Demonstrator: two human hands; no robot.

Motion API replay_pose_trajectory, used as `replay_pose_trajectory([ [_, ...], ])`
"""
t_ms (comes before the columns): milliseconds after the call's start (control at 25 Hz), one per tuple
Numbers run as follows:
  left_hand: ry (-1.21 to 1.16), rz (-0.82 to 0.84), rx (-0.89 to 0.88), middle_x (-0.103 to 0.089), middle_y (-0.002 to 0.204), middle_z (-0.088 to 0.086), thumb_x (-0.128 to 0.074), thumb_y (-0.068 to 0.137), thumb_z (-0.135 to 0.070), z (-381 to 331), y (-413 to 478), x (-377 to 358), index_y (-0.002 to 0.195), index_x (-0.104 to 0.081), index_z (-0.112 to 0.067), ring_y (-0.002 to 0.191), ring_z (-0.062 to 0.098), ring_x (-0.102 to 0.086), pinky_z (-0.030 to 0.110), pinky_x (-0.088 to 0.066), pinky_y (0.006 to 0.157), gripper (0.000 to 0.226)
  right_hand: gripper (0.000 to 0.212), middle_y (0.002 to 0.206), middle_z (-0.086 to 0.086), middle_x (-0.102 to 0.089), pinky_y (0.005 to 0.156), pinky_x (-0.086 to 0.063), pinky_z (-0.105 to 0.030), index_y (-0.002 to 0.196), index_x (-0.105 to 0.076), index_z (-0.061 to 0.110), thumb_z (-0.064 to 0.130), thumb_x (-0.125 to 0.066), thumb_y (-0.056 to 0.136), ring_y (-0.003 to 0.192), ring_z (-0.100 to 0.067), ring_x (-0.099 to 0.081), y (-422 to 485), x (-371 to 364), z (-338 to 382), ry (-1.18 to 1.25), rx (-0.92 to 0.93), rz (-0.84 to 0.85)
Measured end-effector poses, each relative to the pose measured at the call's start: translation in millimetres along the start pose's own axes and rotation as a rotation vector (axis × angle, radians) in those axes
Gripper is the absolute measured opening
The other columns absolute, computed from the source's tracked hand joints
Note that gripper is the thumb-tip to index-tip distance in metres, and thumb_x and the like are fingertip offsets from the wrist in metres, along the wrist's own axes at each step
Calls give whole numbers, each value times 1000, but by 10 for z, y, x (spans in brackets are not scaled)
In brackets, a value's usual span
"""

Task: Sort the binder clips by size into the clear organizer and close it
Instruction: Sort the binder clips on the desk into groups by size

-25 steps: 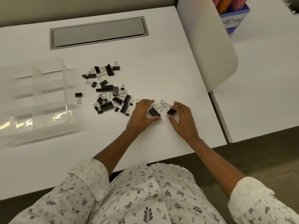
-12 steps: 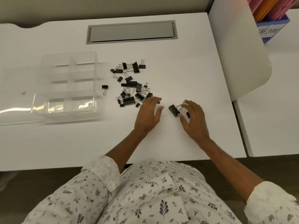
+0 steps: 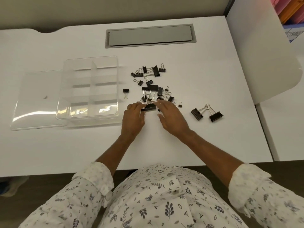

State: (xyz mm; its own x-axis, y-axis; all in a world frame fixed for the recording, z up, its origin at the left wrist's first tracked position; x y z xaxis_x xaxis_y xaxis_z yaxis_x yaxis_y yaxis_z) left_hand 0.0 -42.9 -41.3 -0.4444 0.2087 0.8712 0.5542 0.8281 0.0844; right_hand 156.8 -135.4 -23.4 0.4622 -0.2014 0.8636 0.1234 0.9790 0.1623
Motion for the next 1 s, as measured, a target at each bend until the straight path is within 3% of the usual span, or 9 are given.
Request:
replay_pose_trajectory([
  [160,-201,76,4,-55,146,8,-59,99,-13,130,-122,-16,147,-47,-12,134,24,-49,37,-42,113,50,53,139,-10,-57,100,-50,-45,140,-55,16,6,-68,89,121,-33,-56,214,-294,209,-178,5,84],
  [320,-64,107,-83,-32,165,9,-47,106,-29,294,-206,-97,157,-34,-10,154,25,-27,41,-27,125,55,30,128,-9,-62,90,-54,-44,121,-65,13,15,-67,92,111,-31,-59,267,-366,288,-196,-51,36],
  [440,23,140,-147,-20,169,8,-33,109,-36,363,-237,-157,160,-27,-11,157,25,-15,45,-24,126,57,21,116,-6,-61,76,-56,-39,106,-66,12,24,-71,90,95,-26,-63,271,-349,330,-142,-119,5],
  [560,66,137,-199,-16,170,8,-31,110,-35,354,-260,-161,160,-27,-18,158,24,-11,44,-21,127,54,14,111,-4,-59,66,-56,-38,100,-65,11,21,-69,91,86,-23,-61,315,-270,297,-85,-180,-51],
  [760,80,128,-170,-16,170,8,-32,110,-34,351,-273,-194,159,-30,-21,158,24,-11,44,-20,127,51,31,112,2,-65,89,-51,-32,115,-66,16,30,-69,87,106,-19,-60,396,-49,194,172,-303,-120],
  [920,100,137,-157,-15,170,6,-30,109,-33,364,-276,-134,160,-27,-22,159,23,-9,44,-20,127,53,33,108,3,-70,87,-55,-32,121,-66,14,30,-68,91,92,-7,-66,401,134,86,267,-351,-96],
  [1000,110,136,-143,-14,170,5,-31,109,-33,375,-291,-137,161,-26,-22,159,22,-8,43,-20,127,53,35,112,4,-71,92,-54,-32,123,-65,15,28,-70,91,96,-7,-66,349,252,-6,306,-351,-122],
])
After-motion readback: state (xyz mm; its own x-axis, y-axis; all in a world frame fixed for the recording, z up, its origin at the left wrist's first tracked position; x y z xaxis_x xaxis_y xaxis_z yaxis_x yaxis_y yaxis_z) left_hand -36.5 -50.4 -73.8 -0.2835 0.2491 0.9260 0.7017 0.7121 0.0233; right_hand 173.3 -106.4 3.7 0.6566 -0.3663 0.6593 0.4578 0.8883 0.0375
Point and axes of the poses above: each hand's wrist, its own y-axis towards the middle knuckle, its own x-axis out of the back of the hand, z = x × y, the point moved 4 cm from there along y, towards the middle knuckle
